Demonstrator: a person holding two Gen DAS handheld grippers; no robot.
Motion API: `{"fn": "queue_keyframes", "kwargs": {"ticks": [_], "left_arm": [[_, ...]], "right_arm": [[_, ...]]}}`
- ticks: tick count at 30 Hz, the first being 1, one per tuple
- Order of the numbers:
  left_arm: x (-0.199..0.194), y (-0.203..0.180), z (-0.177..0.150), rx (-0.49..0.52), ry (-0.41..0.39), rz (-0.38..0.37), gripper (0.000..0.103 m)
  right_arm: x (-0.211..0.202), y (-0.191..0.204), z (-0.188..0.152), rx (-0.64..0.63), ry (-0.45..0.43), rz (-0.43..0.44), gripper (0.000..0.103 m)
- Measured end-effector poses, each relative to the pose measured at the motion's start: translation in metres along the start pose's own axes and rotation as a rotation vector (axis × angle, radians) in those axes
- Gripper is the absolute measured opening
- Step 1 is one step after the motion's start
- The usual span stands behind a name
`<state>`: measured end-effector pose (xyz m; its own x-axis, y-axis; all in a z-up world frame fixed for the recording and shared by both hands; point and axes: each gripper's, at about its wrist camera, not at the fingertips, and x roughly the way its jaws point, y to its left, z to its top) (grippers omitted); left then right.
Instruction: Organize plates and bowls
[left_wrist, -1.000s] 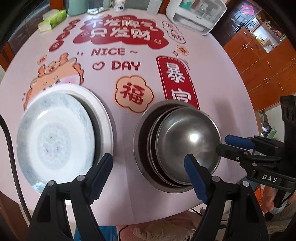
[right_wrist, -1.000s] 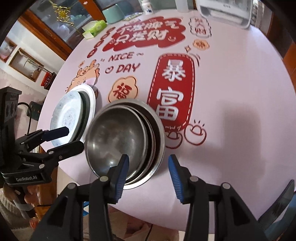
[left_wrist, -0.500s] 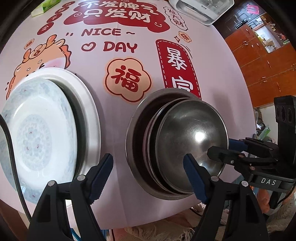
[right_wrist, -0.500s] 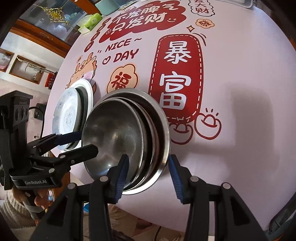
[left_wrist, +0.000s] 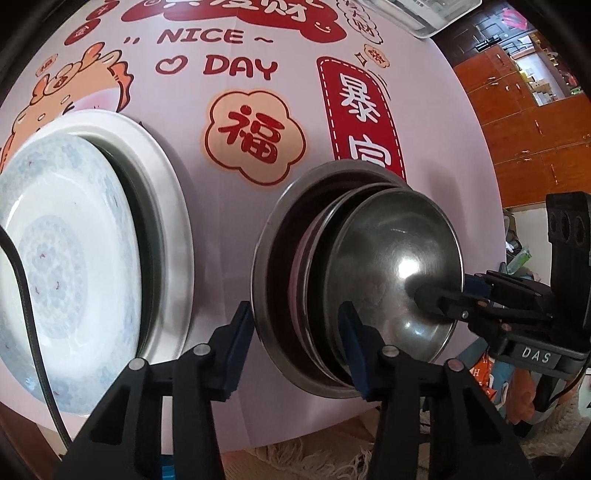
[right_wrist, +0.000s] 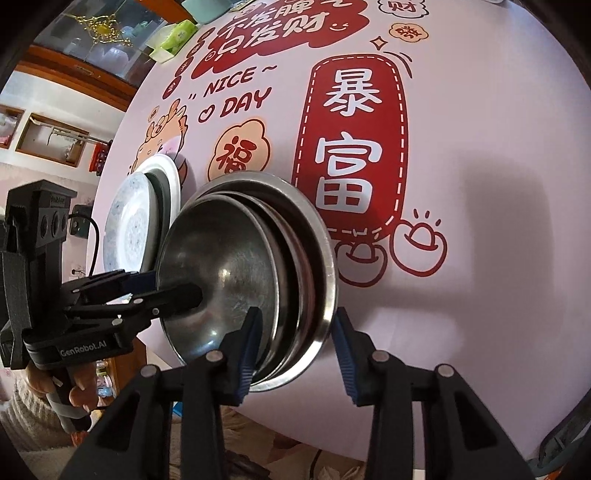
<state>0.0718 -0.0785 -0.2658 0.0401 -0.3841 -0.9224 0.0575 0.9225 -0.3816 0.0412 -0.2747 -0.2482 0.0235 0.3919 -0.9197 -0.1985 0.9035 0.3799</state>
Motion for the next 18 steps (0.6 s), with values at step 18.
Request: {"fn": "queue_keyframes", "kwargs": {"ticks": [18], "left_arm": [[-0.015, -0.011, -0.01, -0.001, -0.031, 0.037, 0.039]], "right_arm": [[-0.007, 0.01, 0.001, -0.006, 0.029, -0.062, 0.033]]}}
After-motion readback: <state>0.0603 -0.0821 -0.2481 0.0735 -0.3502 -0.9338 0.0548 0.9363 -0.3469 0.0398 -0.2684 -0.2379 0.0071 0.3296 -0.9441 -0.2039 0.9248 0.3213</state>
